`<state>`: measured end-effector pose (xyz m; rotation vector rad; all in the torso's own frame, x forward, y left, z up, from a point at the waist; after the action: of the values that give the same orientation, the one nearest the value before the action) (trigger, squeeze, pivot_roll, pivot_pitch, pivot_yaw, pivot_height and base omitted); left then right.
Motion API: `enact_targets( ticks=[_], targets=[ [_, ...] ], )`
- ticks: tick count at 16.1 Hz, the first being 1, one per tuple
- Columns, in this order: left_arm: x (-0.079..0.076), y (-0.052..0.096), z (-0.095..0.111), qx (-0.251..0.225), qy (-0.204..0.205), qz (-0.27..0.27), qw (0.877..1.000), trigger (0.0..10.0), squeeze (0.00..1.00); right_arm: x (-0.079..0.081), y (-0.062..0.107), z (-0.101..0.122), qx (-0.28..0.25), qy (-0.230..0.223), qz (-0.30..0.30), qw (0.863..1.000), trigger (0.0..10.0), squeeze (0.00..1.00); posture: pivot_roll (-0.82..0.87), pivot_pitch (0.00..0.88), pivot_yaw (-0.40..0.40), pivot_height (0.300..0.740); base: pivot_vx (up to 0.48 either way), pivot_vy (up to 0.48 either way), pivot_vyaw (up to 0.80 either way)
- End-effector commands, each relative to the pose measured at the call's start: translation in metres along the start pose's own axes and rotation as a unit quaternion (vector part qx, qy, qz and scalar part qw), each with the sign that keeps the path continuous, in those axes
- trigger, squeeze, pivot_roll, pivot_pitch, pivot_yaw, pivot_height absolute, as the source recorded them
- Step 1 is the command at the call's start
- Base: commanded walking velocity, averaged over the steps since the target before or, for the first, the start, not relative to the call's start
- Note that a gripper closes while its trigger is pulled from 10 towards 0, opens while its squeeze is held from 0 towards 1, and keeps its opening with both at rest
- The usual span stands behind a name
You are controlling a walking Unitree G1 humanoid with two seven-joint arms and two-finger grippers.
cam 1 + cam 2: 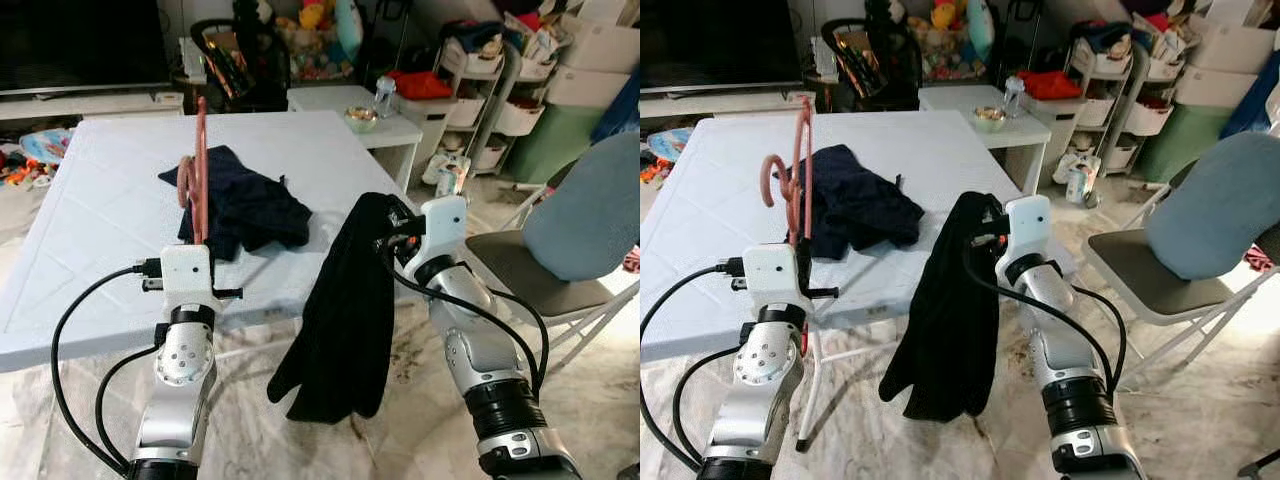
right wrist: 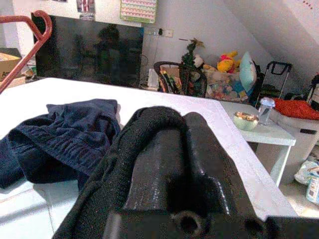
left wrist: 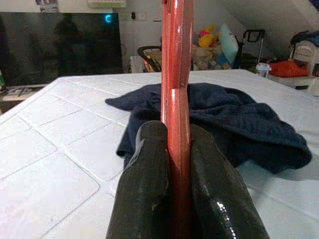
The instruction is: Hang hanger
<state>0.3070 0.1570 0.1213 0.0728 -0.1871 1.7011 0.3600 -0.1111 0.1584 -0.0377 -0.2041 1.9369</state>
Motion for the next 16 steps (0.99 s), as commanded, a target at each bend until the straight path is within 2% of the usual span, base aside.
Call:
enact_targets(
  ticks=[1, 4, 6, 7, 8, 10, 12, 14, 16],
  targets=[
    [-0.002, -0.001, -0.001, 0.004, 0.000, -0.002, 1.000, 10.0, 0.00, -0.004, -0.004, 0.011, -0.020, 0.007, -0.002, 1.000, 10.0, 0.00, -0.04, 0.000, -0.070, 0.740, 0.000, 0.000, 0.00],
    [-0.003, -0.001, -0.001, 0.007, -0.001, -0.003, 1.000, 10.0, 0.00, -0.006, -0.011, 0.013, -0.019, -0.014, -0.008, 1.000, 10.0, 0.00, -0.04, 0.000, -0.073, 0.740, 0.000, 0.000, 0.00],
    [-0.007, -0.001, -0.003, 0.011, -0.001, -0.008, 1.000, 10.0, 0.00, 0.001, -0.046, 0.045, -0.047, -0.018, 0.019, 0.999, 10.0, 0.00, -0.05, 0.000, -0.074, 0.740, 0.000, 0.000, 0.00],
    [-0.011, -0.001, -0.002, 0.008, 0.007, -0.016, 1.000, 10.0, 0.00, 0.008, -0.070, 0.080, -0.080, -0.015, 0.030, 0.996, 10.0, 0.00, -0.04, 0.000, -0.084, 0.740, 0.000, 0.000, 0.00],
    [-0.010, -0.001, 0.000, 0.004, 0.010, -0.014, 1.000, 10.0, 0.00, 0.013, -0.079, 0.097, -0.098, -0.023, 0.035, 0.994, 10.0, 0.00, -0.04, 0.000, -0.093, 0.740, 0.000, 0.000, 0.00],
    [-0.004, 0.000, 0.000, 0.006, 0.021, 0.001, 1.000, 10.0, 0.00, 0.024, -0.088, 0.116, -0.120, -0.044, 0.042, 0.991, 10.0, 0.00, -0.02, 0.000, -0.117, 0.740, 0.156, 0.000, 0.00],
    [-0.002, 0.001, -0.001, 0.007, 0.024, 0.004, 1.000, 10.0, 0.00, 0.031, -0.090, 0.107, -0.114, -0.053, 0.052, 0.991, 10.0, 0.00, -0.02, 0.000, -0.122, 0.740, 0.309, 0.000, 0.00],
    [-0.001, 0.002, -0.005, 0.017, 0.014, 0.009, 1.000, 10.0, 0.00, 0.035, -0.085, 0.083, -0.092, -0.043, 0.059, 0.993, 10.0, 0.00, -0.02, 0.000, -0.122, 0.740, 0.142, 0.000, 0.00],
    [-0.001, 0.002, -0.007, 0.021, 0.005, 0.014, 1.000, 10.0, 0.00, 0.032, -0.084, 0.080, -0.087, -0.041, 0.057, 0.994, 10.0, 0.00, -0.03, 0.000, -0.119, 0.740, 0.000, 0.000, 0.00]
  ],
)
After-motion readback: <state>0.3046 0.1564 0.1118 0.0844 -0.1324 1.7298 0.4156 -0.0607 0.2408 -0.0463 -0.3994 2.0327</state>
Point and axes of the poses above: a point about 5 cm out from each wrist's last joint towards the gripper, its own y axis pointing back from the gripper into the wrist, its own z axis along the axis of the wrist's last joint, x = y × z, the point moved 2 cm from there along -y, pointing out of the wrist towards the gripper, and after that the axes turned 4 degrees about -y, right-handed, at the moved point
